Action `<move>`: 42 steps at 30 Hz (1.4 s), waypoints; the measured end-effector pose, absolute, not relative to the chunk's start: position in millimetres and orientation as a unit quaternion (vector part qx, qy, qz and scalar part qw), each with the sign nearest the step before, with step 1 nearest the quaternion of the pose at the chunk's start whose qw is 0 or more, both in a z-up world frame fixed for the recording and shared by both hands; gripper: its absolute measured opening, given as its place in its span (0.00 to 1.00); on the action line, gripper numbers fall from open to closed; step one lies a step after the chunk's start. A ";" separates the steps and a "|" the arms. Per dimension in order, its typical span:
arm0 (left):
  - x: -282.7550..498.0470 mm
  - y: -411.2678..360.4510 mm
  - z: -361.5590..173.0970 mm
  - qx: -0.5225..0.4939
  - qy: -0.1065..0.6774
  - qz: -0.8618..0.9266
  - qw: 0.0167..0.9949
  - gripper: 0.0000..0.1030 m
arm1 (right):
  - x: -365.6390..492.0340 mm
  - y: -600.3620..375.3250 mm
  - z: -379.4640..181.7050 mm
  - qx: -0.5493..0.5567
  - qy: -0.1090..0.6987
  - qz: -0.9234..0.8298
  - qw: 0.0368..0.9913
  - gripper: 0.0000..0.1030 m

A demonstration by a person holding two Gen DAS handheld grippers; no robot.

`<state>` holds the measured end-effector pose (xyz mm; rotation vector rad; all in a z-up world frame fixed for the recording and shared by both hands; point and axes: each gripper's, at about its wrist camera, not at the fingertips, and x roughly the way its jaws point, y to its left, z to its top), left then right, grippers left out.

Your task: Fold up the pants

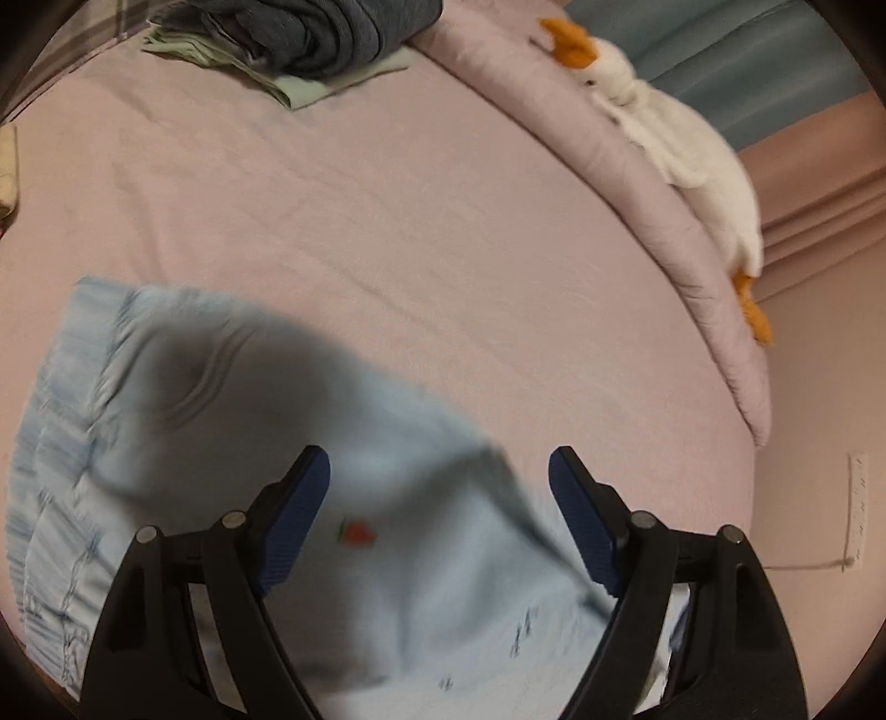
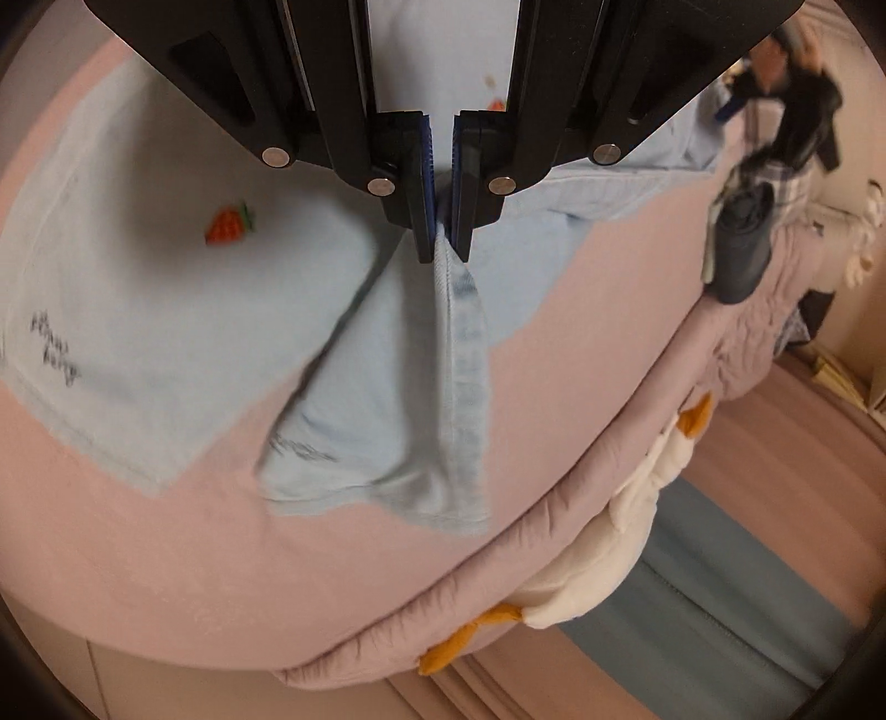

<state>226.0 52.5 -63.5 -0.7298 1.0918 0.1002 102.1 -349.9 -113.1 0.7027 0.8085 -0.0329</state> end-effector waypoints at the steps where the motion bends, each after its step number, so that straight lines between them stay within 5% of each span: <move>1: 233.9 52.6 -65.8 -0.338 0.514 0.049 0.786 0.76 | 102.9 -349.8 -111.9 0.331 0.384 -0.017 0.862 0.05; 4: 255.6 52.4 -81.8 -0.350 0.547 0.045 0.759 0.73 | 101.1 -349.3 -108.7 0.328 0.382 -0.013 0.864 0.05; 6: 263.9 53.8 -95.6 -0.340 0.574 0.066 0.742 0.45 | 106.3 -351.6 -110.8 0.329 0.386 -0.007 0.862 0.05; 7: 265.8 54.6 -99.3 -0.327 0.581 0.073 0.742 0.19 | 106.1 -353.7 -111.7 0.331 0.387 -0.005 0.861 0.05; 11: 241.4 70.3 -83.4 -0.352 0.538 0.043 0.765 0.07 | 107.7 -357.2 -105.2 0.315 0.384 -0.003 0.868 0.05; 18: 103.9 63.5 29.1 -0.300 0.407 -0.095 0.858 0.08 | 79.5 -379.6 -42.5 0.300 0.327 -0.019 0.896 0.05; 25: 11.5 58.2 -49.0 -0.302 0.500 -0.092 0.806 0.09 | 31.4 -387.3 -99.6 0.307 0.402 -0.058 0.861 0.05; 29: 2.8 67.7 -77.4 -0.334 0.525 -0.074 0.779 0.19 | 30.5 -398.6 -136.0 0.343 0.439 -0.062 0.828 0.06; 32: 5.9 75.1 -62.3 -0.310 0.503 -0.034 0.806 0.47 | 37.6 -401.8 -128.8 0.336 0.437 -0.062 0.832 0.25; 35: -3.3 90.8 -60.8 -0.328 0.490 -0.009 0.808 0.55 | 45.0 -395.4 -110.7 0.296 0.428 -0.082 0.850 0.50; 42: -14.4 125.5 -58.3 -0.341 0.470 0.030 0.813 0.56 | 67.6 -384.7 -91.8 0.254 0.437 -0.084 0.859 0.51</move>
